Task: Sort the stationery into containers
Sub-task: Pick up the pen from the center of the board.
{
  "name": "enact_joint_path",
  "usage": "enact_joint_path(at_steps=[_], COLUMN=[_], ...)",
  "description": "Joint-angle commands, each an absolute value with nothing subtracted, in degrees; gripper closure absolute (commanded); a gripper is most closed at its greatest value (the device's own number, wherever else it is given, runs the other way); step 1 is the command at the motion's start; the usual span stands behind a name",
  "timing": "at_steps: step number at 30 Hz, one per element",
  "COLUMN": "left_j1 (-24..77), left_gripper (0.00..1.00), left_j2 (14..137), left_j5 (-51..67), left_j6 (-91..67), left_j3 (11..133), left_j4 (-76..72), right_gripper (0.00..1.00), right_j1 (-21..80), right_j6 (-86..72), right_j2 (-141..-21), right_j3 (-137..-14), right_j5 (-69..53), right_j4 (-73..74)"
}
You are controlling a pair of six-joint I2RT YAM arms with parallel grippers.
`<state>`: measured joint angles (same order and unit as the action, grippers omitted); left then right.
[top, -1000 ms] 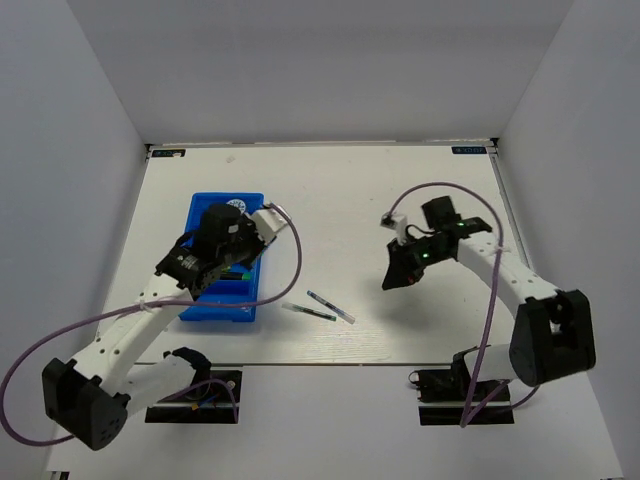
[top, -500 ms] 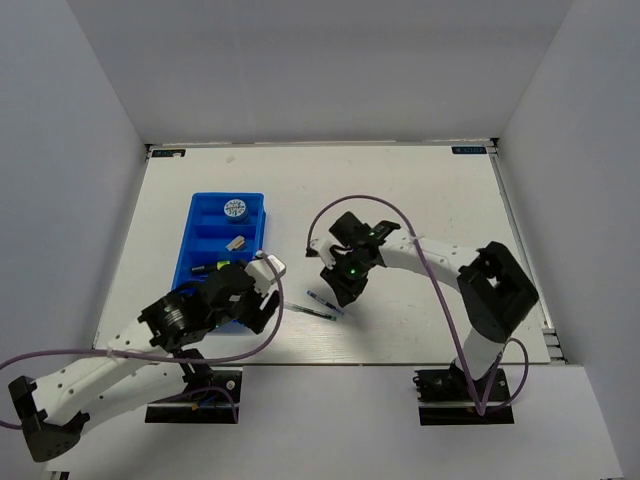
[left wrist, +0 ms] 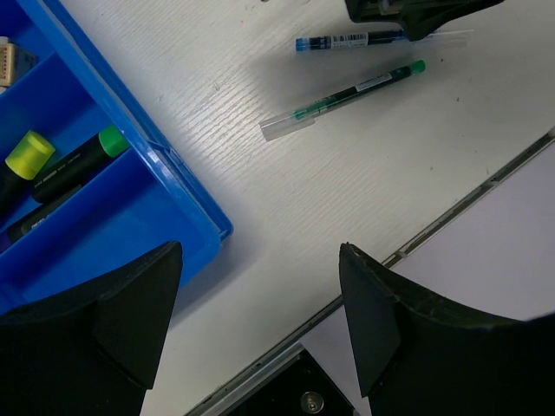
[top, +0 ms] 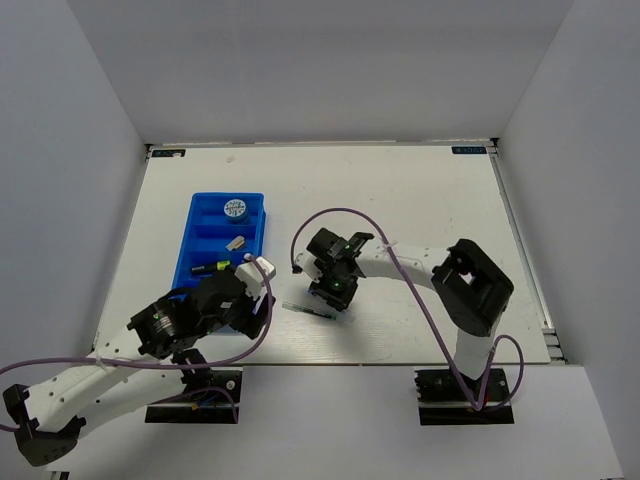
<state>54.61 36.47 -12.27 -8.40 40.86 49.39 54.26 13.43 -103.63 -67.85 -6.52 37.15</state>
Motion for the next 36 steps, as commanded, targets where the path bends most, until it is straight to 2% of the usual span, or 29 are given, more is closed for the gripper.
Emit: enact_joint_path(at_steps=[1,17,19,21,22,28,32,33,35,36], left_j1=[54.93,54.84,54.93,54.93,54.93,55.02,54.93,54.84,54.93,54.84], left_gripper=[0.17,0.17,0.17,0.17,0.17,0.17,0.17,0.17,0.17,0.17], left_j2=[34.55,31.91,32.08,32.08,32.17,33.31,34.63,35.06,35.07,35.07], left_j5=[-13.09,-12.66,-12.83,-12.92,-12.83,-11.25,-7.75,-7.21,-5.02,-4.66], left_j6=[-9.49,-9.76,-9.75,-9.41,-9.32,-8.18,-7.21,-6.86,-6.86,-6.77], left_j3=[41.22,44.03,44.56,45.26,45.87,50.69,55.62,56.59,59.4,59.94], left_j4=[50.97,53.7,54.05,54.31,54.23,54.05,53.88,53.79,53.26,53.09], right_gripper=[0.69,0.66,0.71,0.86,0.98,1.0,1.0,1.0,1.0,1.0], right_j1=[55.11,57.22,57.3,57.39,57.31,57.04,57.04,57.04,57.13,57.3], right_j6=[12.48,11.43,11.34,11.6,11.6,13.0,16.68,17.48,19.24,19.68], right_j2=[-105.73,-112.85,-113.2,-113.38,-113.29,-112.06,-112.32,-112.67,-115.13,-117.22], right_j3=[-71.98,-74.1,-72.52,-71.2,-70.41,-71.89,-83.47,-91.67,-98.32,-109.49], right_j5=[-4.57,-2.82,-2.46,-1.67,-1.41,-2.02,-5.27,-7.1,-10.7,-11.94], right_j4=[37.0,37.0,36.13,35.77,35.42,36.65,42.88,47.15,50.34,55.49])
